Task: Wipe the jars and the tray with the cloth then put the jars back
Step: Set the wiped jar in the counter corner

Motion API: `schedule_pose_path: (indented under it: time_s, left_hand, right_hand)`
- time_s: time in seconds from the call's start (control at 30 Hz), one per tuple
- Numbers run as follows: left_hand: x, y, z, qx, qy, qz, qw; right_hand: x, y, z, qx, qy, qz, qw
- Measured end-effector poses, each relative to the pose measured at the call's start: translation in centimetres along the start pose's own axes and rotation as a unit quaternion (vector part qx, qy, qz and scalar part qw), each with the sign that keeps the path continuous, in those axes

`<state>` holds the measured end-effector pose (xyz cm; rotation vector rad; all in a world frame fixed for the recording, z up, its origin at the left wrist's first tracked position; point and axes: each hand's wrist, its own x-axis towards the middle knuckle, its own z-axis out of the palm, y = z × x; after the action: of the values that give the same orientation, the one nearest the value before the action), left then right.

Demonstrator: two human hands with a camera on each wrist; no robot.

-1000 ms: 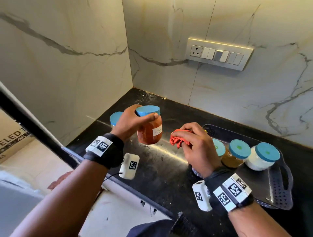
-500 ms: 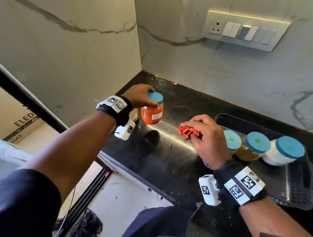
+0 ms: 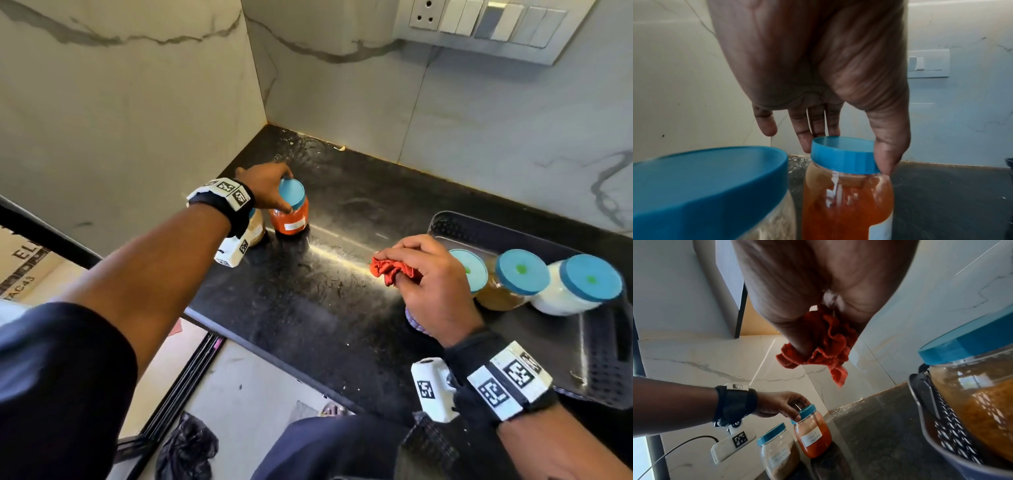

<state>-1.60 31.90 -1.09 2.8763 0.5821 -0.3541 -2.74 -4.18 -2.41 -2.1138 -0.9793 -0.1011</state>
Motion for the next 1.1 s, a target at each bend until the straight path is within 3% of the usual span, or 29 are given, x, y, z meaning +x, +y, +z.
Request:
schedule_pose_path:
  time_s: [0.13, 0.27, 0.37, 0.5, 0.73, 0.9, 1.0, 1.1]
  left_hand:
    - [-0.3, -0.2, 0.2, 0.007, -0.012, -0.012, 1.000]
    - [-1.5, 0.6, -0.3, -0.015, 0.015, -0.004, 1.000]
    - [-3.3, 2.8, -0.7, -0.100, 0.093, 0.038, 0.990]
    - [-6.5, 8.0, 0.9, -0.234, 0.187, 0.093, 0.950]
    - [-9.3, 19.1, 7.1, -0.313, 0.152, 0.120, 0.930]
    - [-8.6, 23.9, 10.3, -0.161, 0.054, 0.113, 0.979]
    - [-8.7, 25.8, 11.4, -0.123, 0.021, 0.094, 0.988]
    - [-8.7, 26.7, 12.0, -0.103, 0.031, 0.101, 0.989]
  right_hand:
    - [0.2, 0.4, -0.2, 0.008, 0.004, 0.004, 1.000]
    - [0.2, 0.8, -0.6, 0.020, 0.009, 0.006, 1.000]
    - [-0.3, 1.1, -1.4, 0.026, 0.015, 0.015, 0.999]
    - [-1.3, 2.6, -4.1, 0.043, 0.048, 0.048, 0.997]
    - [-5.3, 7.2, -12.6, 0.072, 0.153, 0.115, 0.979]
    - [-9.6, 9.9, -16.3, 0.082, 0.190, 0.172, 0.963]
    - [-11.3, 11.9, -16.7, 0.093, 0.202, 0.192, 0.956]
    - [-11.8, 12.5, -16.9, 0.099, 0.208, 0.195, 0.953]
